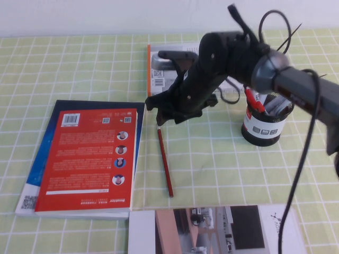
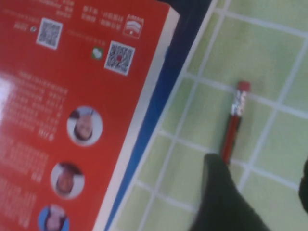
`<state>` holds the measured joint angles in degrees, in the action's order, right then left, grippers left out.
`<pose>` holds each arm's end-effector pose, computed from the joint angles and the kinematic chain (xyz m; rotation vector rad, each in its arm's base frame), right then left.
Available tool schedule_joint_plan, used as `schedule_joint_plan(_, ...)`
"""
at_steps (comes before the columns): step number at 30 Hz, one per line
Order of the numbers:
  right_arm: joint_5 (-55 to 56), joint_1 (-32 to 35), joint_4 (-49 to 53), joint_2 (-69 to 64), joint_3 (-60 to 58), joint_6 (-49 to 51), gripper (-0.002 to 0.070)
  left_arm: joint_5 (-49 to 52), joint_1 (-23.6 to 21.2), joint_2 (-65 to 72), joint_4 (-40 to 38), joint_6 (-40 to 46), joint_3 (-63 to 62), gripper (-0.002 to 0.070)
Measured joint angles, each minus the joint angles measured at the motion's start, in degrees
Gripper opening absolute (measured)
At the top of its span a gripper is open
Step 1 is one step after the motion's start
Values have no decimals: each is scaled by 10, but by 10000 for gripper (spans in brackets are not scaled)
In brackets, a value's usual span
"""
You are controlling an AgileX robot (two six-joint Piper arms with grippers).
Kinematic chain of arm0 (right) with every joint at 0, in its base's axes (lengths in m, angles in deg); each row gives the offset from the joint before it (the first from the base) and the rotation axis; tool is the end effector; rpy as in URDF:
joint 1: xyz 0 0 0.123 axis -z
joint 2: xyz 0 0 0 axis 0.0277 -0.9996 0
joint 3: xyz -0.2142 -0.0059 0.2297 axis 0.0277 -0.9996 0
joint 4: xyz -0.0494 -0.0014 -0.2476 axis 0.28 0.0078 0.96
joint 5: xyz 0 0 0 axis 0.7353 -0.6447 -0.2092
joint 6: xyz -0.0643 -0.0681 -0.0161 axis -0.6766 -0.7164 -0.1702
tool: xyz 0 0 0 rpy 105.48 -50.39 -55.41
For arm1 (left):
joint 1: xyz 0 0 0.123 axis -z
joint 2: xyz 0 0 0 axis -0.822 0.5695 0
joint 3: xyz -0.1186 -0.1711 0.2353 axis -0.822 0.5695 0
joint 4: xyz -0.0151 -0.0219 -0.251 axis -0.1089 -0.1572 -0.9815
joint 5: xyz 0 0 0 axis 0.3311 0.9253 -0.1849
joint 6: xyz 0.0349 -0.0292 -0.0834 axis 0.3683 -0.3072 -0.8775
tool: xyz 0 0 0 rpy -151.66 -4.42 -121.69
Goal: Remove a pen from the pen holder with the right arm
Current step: 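Take a marker out of the pen holder and lay it on the table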
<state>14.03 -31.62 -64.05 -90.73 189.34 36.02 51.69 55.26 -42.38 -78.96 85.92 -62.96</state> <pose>0.4308 0.3072 0.2410 -0.4181 2.7038 0.5800 0.0271 -0.0024 0.1682 0.1130 1.8770 0.0480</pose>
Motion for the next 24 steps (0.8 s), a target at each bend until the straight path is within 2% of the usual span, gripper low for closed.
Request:
schedule_joint_plan(3,-23,-8,35,48,-15,0,274,0,0,0,0,0,0,-5)
schedule_joint_plan(5,-32,-18,62,92,-40,0,220,0,0,0,0,0,0,-5)
schedule_joint_plan(8,-28,-34,94,180,-104,0,91,0,0,0,0,0,0,-5)
schedule_joint_plan(11,-16,-41,112,264,-180,0,16,0,0,0,0,0,0,-5)
schedule_joint_plan(24,33,-42,134,593,-495,0,-12,0,0,0,0,0,0,-5)
